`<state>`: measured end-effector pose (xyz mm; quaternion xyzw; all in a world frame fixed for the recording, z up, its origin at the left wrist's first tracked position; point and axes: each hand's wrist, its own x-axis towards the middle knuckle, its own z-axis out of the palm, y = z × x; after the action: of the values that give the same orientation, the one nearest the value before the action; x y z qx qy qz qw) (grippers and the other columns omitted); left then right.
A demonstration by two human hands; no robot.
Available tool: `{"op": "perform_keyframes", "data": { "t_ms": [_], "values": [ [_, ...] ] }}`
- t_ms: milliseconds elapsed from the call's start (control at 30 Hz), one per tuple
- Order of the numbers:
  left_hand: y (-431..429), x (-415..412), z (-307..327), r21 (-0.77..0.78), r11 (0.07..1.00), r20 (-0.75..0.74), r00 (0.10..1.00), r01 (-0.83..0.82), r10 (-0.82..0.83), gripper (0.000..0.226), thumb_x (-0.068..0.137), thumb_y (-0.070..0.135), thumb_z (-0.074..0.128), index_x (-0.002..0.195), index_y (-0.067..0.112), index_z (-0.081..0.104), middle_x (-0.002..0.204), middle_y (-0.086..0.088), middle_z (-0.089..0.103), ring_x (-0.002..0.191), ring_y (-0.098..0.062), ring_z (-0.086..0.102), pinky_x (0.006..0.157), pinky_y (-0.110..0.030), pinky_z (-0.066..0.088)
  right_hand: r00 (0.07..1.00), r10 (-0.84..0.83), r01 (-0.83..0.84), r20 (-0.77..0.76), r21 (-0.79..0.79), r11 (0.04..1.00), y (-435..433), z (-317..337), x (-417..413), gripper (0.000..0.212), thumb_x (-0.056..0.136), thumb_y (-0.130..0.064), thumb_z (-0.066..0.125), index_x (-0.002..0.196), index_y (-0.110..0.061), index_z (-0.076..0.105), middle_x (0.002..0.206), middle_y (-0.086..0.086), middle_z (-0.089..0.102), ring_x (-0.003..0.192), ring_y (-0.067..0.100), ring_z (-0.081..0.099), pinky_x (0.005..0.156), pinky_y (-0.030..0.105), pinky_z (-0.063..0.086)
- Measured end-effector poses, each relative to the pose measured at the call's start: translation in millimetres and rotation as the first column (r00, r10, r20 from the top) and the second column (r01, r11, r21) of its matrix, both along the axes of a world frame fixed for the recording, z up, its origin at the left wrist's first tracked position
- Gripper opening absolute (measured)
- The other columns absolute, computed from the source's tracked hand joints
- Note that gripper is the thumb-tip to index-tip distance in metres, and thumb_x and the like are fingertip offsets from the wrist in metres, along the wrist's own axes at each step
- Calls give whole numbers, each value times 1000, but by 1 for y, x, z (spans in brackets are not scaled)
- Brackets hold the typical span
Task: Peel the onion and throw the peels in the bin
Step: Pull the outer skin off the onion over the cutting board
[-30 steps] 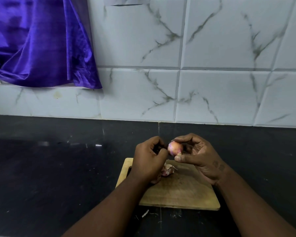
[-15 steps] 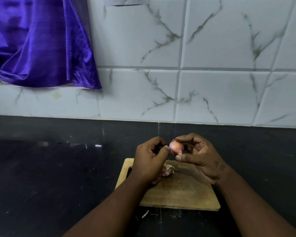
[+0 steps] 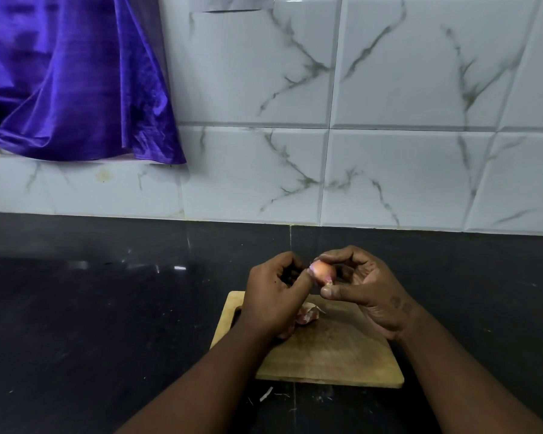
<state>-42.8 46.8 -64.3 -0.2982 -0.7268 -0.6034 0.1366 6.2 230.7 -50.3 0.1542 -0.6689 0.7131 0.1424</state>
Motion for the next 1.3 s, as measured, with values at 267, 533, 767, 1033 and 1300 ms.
{"op": "perform_keyframes", "data": {
  "t_ms": [267,533,767,1033,1300],
  "values": [
    [-1,-1,3,-1,1000,4,1000,-12,12,14,82,16,59,77,18,73,71,-1,69,70,-22,65,63,-43,54,1000,5,-5,18,-4,1000,0,0,-1,54,55,-6,98,105,-14,76,120,17,72,115,32,69,96,45,57],
    [0,2,3,-4,1000,12,1000,-6,6,10,82,19,63,76,20,71,71,-1,67,66,-15,62,59,-38,50,1000,-4,4,15,4,1000,1,-1,-2,51,59,3,93,105,-12,75,123,21,69,117,35,67,99,50,56],
    [-1,3,3,-10,999,27,999,-35,35,16,95,19,65,83,23,74,75,3,70,72,-15,67,67,-46,56,999,-49,49,-9,37,998,1,-3,-3,50,60,10,87,106,-5,72,117,17,72,112,31,70,93,42,59],
    [0,0,1,-44,995,-27,995,-94,93,13,93,24,75,82,26,68,74,4,67,70,-11,64,61,-38,55,995,-98,101,-37,115,988,4,-6,-6,52,62,6,91,108,-5,71,118,16,71,117,33,68,99,50,57],
    [1,-3,0,-92,990,7,995,-102,103,22,98,20,66,81,32,59,72,7,59,65,-5,52,60,-32,44,998,-57,58,-25,49,997,0,-1,-2,53,61,12,85,111,4,67,113,13,74,111,31,71,90,38,60]
  ]
}}
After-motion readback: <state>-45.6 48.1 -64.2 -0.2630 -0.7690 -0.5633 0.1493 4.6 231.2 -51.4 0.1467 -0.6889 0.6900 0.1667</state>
